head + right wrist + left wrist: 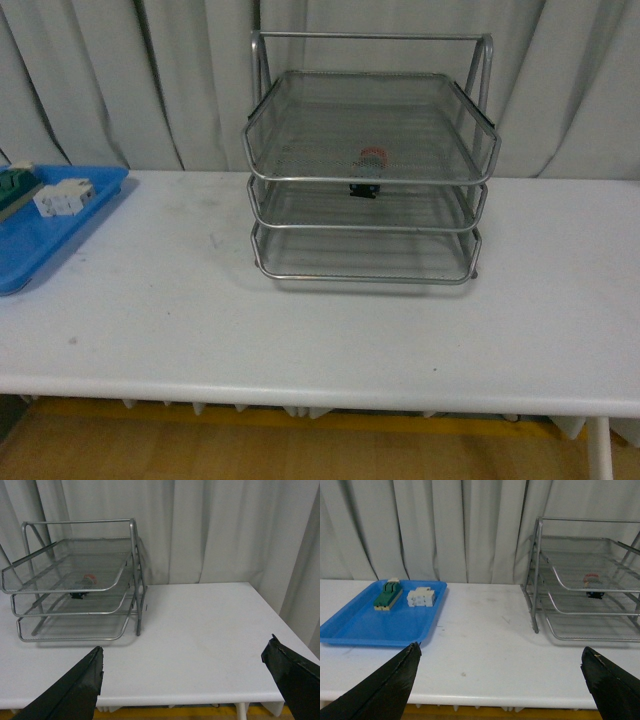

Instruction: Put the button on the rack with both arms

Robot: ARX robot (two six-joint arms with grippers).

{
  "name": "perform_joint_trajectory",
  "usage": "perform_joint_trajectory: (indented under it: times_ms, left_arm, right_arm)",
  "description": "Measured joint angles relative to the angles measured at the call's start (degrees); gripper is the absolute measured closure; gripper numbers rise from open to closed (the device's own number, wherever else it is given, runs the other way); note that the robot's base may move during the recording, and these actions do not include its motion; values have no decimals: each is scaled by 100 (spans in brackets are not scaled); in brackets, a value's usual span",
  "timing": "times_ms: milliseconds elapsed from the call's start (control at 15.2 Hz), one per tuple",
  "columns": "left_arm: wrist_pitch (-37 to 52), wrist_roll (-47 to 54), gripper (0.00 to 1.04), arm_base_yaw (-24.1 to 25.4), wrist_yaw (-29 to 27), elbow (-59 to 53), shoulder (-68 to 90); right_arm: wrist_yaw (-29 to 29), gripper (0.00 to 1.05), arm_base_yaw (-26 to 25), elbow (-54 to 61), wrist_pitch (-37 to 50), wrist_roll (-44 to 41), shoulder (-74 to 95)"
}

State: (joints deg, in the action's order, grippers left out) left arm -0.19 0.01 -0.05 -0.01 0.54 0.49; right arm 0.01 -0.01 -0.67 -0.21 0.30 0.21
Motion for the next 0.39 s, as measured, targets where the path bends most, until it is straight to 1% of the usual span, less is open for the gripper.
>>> perform_joint_trajectory:
  times_ms: [395]
  left_arm:
    - [0, 0, 7, 0, 0, 0, 0]
  right_arm:
    - [0, 6, 0, 0, 0, 0, 0]
